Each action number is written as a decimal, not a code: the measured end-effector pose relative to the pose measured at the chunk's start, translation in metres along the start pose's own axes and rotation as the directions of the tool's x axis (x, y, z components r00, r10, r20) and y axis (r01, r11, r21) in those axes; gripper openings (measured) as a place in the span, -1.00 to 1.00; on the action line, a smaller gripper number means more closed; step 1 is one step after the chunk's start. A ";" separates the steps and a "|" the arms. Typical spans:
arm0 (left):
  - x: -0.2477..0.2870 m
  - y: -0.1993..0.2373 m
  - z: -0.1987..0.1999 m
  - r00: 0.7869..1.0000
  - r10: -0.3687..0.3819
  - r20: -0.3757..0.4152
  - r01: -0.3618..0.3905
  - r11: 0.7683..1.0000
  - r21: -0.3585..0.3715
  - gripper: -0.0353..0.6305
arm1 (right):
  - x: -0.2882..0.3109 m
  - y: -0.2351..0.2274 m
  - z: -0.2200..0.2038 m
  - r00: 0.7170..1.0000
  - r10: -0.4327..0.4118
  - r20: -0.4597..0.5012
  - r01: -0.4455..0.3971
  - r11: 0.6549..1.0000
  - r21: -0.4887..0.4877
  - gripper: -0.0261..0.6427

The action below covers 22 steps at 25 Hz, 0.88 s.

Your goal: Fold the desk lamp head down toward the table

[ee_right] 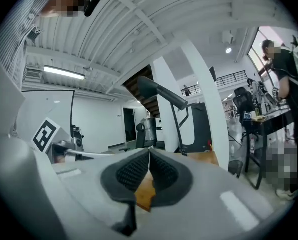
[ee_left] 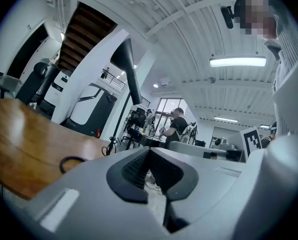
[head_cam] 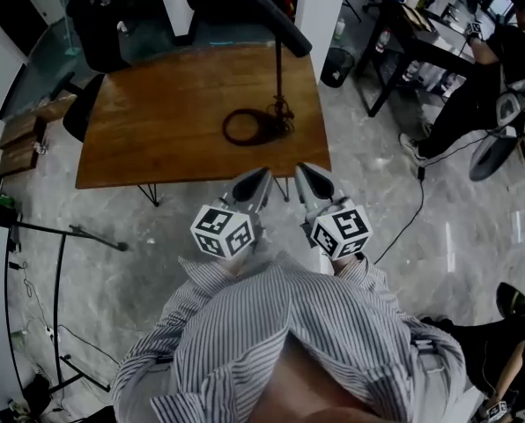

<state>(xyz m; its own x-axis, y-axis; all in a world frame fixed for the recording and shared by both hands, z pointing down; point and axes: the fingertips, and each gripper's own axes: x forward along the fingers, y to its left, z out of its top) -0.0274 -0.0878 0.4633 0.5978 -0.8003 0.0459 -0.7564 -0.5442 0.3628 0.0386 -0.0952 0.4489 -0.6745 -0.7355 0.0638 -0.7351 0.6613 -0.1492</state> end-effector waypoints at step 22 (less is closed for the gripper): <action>0.082 0.134 0.115 0.988 0.076 0.132 -0.082 0.996 0.040 -0.88 | 0.191 -0.110 0.050 0.996 -0.075 -0.042 0.068 0.987 -0.145 -0.62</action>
<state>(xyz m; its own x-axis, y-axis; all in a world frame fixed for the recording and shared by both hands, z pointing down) -0.1107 -0.2555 0.4085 0.4986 -0.8654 -0.0501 -0.8128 -0.4868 0.3201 -0.0055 -0.3158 0.4287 -0.6198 -0.7762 0.1158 -0.7814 0.6240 -0.0001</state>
